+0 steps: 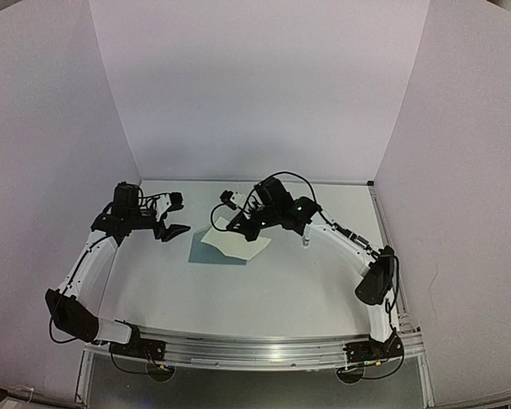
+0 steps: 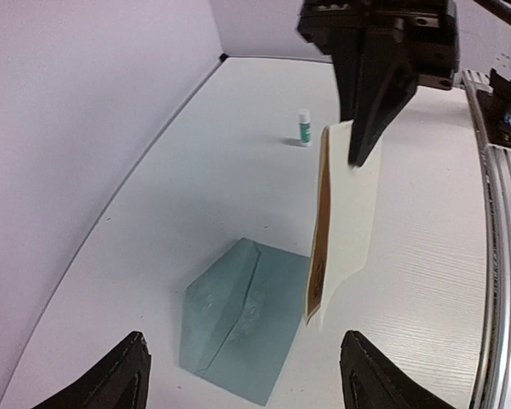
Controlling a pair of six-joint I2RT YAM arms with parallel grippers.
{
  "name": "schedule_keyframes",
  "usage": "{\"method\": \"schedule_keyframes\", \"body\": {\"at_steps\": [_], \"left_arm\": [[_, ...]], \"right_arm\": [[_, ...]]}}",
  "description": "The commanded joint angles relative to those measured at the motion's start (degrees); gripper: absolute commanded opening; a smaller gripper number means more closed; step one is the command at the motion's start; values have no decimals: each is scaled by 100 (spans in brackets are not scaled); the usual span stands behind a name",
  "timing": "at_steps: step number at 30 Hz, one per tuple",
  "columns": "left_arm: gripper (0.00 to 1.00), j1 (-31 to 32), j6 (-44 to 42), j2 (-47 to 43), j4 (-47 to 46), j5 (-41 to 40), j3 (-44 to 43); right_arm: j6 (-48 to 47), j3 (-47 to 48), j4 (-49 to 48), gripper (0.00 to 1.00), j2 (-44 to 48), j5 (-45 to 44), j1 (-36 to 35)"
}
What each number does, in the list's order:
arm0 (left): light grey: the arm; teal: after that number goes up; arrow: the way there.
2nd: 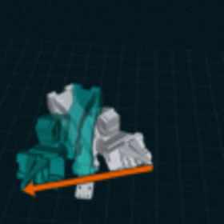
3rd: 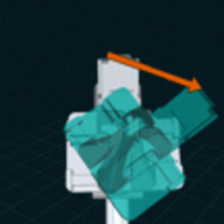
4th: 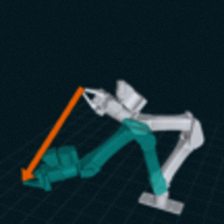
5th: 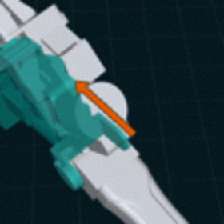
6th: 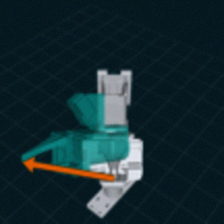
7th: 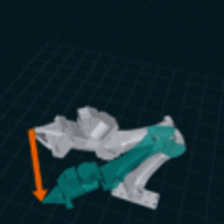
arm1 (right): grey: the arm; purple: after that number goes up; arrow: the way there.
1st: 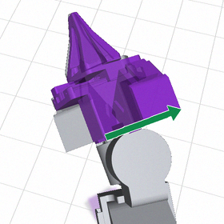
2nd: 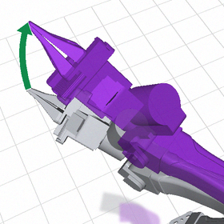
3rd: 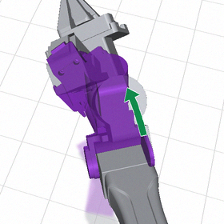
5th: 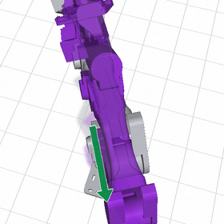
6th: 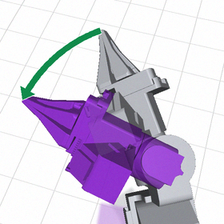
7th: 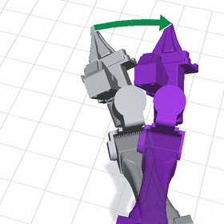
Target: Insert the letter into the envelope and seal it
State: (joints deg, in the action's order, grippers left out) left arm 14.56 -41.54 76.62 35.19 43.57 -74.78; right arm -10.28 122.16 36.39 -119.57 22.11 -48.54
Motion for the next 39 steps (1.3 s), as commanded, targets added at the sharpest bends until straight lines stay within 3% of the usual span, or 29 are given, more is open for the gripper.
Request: {"method": "schedule_keyframes", "body": {"at_steps": [1, 5, 8, 11, 18, 24, 30, 39], "left_arm": [[77, -139, 1027, -397, -868, 48, -8], [78, -139, 1904, -876, -1706, 696, 663], [81, -124, 2042, -1428, -2662, 1248, 1558], [83, -20, 2365, -1691, -3859, 1117, 2164], [85, 122, 3447, -1303, -5473, 807, 2165], [83, 439, 3731, -1061, -5641, 1179, 1991], [66, 451, 3874, -957, -5878, 1266, 1902], [21, 464, 4074, -827, -5992, 1472, 1680]], "right_arm": [[1099, -173, -965, 0, 671, -761, 12], [2266, -302, -1857, 0, 932, -1206, 12], [2985, -471, -2521, 0, 1128, -1250, 9], [3457, -487, -3090, 0, 1200, -865, 6], [4170, -366, -3914, 0, 1113, -70, -102], [4442, -345, -4450, 0, 1046, 70, -159], [4468, -478, -4491, 0, 1041, -1, -161], [4336, -640, -4512, 0, 1041, -103, -156]]}}
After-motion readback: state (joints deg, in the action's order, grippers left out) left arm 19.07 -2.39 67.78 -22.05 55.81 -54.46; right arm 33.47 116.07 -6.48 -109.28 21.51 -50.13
